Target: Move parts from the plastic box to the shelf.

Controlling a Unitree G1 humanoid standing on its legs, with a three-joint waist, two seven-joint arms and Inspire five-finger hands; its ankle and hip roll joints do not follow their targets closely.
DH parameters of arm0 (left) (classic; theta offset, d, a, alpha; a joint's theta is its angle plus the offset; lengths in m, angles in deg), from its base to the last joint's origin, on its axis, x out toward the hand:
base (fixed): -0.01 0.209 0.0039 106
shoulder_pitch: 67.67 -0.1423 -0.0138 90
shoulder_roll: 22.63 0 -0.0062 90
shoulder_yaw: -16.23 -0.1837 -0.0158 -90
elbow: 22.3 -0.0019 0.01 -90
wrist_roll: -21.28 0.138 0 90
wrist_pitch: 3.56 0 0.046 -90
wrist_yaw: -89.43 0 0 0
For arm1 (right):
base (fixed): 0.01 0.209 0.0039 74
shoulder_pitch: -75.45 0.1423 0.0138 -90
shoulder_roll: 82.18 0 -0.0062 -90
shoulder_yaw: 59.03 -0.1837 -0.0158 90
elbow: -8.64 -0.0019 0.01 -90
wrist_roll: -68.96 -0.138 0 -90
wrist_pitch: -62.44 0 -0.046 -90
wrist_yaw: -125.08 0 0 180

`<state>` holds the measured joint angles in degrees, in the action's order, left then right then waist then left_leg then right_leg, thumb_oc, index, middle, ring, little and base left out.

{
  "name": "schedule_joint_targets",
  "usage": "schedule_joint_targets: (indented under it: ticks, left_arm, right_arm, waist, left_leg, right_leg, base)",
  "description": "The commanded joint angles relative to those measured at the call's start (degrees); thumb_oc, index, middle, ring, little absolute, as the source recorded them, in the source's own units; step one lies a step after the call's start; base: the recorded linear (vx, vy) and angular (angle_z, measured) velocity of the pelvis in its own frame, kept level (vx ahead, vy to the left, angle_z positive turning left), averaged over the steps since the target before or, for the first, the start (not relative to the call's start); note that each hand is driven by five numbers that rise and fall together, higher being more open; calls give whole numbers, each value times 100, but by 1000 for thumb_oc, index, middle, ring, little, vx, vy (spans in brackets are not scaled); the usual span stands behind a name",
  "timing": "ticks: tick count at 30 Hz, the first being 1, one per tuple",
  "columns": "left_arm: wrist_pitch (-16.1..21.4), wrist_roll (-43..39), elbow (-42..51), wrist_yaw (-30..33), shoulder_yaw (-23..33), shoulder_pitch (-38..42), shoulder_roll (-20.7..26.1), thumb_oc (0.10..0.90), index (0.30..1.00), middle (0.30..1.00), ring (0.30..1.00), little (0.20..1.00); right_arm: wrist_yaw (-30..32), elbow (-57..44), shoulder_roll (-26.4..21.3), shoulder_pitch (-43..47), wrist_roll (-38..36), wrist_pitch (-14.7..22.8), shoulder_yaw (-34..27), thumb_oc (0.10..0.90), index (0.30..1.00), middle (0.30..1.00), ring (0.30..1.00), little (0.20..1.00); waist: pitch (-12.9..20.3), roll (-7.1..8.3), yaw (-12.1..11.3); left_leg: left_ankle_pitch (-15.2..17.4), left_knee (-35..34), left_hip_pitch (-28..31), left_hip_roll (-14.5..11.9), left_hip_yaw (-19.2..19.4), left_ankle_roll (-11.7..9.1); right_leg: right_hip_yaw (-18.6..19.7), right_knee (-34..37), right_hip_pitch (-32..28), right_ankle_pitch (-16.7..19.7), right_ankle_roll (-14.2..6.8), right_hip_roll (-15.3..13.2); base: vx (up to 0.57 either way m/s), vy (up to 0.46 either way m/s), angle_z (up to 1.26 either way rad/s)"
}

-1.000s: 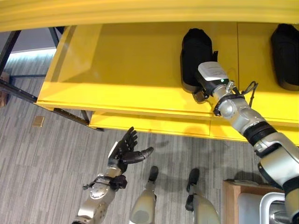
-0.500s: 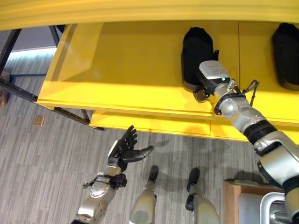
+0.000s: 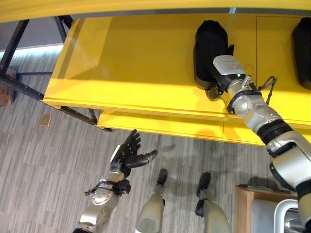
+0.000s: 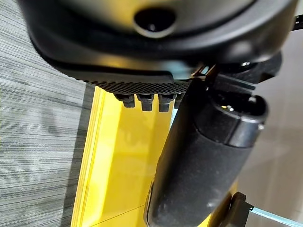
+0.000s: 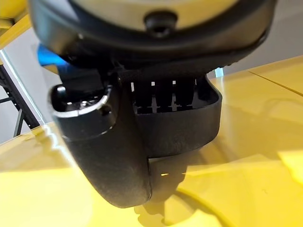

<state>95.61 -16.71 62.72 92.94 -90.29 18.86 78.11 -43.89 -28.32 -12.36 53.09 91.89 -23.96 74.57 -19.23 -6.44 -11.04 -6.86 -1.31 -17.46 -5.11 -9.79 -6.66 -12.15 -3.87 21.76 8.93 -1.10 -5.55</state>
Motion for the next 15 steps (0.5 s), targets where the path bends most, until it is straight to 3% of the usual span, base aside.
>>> schedule_joint_targets:
  ticks: [1,11,12,13,14,15]
  left_arm:
    - [590,-106,728,27,55,298,336,900,1000,1000,1000,1000]
    - [597,-129,728,48,62,335,326,900,1000,1000,1000,1000]
    - [598,-136,726,55,64,335,320,900,1000,1000,1000,1000]
    - [599,-135,727,53,58,331,325,900,1000,1000,1000,1000]
    - [602,-141,730,57,58,329,330,900,1000,1000,1000,1000]
    - [604,-145,731,61,62,329,334,900,1000,1000,1000,1000]
  right_arm:
    - [-20,585,-200,427,13,-297,427,400,300,300,300,300]
    - [-12,664,-195,523,15,-316,468,400,300,300,300,300]
    - [-11,698,-178,531,10,-325,468,478,410,410,410,410]
    - [-16,718,-167,540,15,-325,476,800,860,860,860,860]
    - [-15,762,-144,564,30,-336,493,900,1000,1000,1000,1000]
    - [-14,792,-121,573,21,-336,491,900,1000,1000,1000,1000]
  waist:
    - [-74,108,-306]
    - [-104,127,-315]
    - [-110,131,-312]
    - [-111,131,-309]
    - [-114,132,-313]
    - [-118,133,-308]
  left_leg:
    - [-101,-249,180,103,-17,195]
    - [-65,-198,143,147,-10,225]
    - [-61,-196,139,150,-16,228]
    - [-60,-196,137,155,-16,230]
    - [-56,-195,135,159,-12,230]
    - [-53,-192,134,164,-13,232]
  right_leg:
    - [115,-530,-220,-503,-565,-569]
    - [136,-524,-216,-495,-574,-595]
    - [144,-520,-213,-492,-573,-600]
    - [150,-516,-214,-491,-571,-601]
    - [147,-518,-215,-492,-571,-605]
    - [151,-518,-213,-489,-572,-606]
  base:
    - [8,11,3]
    - [3,3,1]
    - [0,0,0]
    - [0,0,0]
    - [0,0,0]
    - [0,0,0]
